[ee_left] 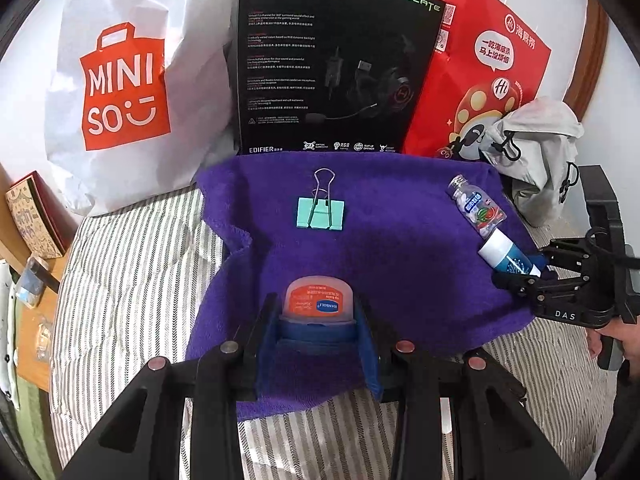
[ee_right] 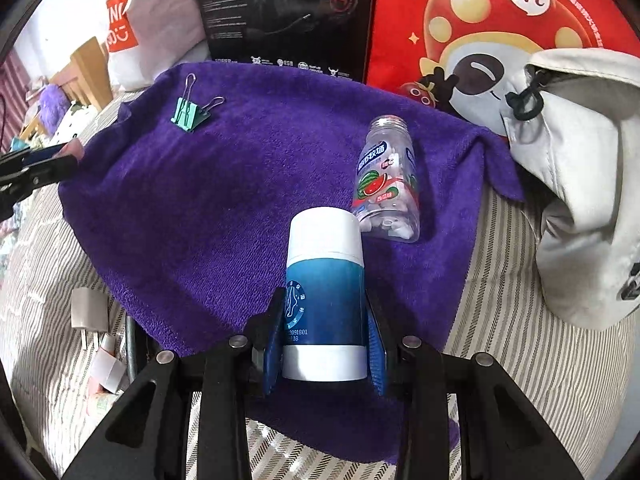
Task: Organize rigid objects
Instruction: 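Set the tin beside the clip and the cylinder beside the bottle on the towel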
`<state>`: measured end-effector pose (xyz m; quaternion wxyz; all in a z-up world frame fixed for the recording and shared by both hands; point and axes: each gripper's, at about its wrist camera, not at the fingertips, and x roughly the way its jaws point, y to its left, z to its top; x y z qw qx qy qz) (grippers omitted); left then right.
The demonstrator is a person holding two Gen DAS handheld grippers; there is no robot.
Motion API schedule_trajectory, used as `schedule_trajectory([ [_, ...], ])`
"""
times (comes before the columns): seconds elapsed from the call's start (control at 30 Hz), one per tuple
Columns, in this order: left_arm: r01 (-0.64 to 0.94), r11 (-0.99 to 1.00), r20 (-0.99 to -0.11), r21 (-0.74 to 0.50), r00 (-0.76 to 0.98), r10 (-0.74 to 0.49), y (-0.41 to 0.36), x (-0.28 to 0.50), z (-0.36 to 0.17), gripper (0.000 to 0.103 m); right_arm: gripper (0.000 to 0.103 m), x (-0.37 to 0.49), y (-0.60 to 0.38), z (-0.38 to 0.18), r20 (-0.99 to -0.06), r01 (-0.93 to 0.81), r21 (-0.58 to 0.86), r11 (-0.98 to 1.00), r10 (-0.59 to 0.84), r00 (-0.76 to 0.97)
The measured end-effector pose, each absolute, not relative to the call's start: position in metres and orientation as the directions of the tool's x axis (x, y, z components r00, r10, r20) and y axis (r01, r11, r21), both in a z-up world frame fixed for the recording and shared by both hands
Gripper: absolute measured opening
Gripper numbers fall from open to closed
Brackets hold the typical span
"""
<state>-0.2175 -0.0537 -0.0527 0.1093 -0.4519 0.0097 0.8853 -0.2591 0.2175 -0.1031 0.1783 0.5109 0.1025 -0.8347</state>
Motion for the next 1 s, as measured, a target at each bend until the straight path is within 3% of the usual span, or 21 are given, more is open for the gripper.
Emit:
schedule_trajectory([
  [0.5, -0.219, -0.973, -0.813, -0.076, -0.551, 0.187, -0.047, -0.22, -0.054, 0.035, 0.037, -0.265, 0.219, -0.102, -0.901, 0.451, 0.03, -0.892, -0.219, -0.375],
  [0.67, -0.218, -0.973, -0.819, -0.072, -0.544, 0.182, -0.042, -0.231, -0.059, 0.035, 0.042, -0.257, 0.228, -0.089, -0.892, 0.412, 0.022, -0.911, -0.203, -0.403],
  [0.83, -0.222, -0.972, -0.823, -0.074, -0.536, 0.185, -0.035, -0.248, -0.066, 0.035, 0.086, -0.224, 0.241, -0.056, -0.847, 0.362, 0.002, -0.932, -0.195, -0.495],
  [1.0, -0.224, -0.973, -0.838, -0.059, -0.519, 0.171, -0.028, -0.268, -0.078, 0.035, 0.09, -0.188, 0.249, -0.039, -0.825, 0.309, 0.036, -0.95, -0.203, -0.527],
])
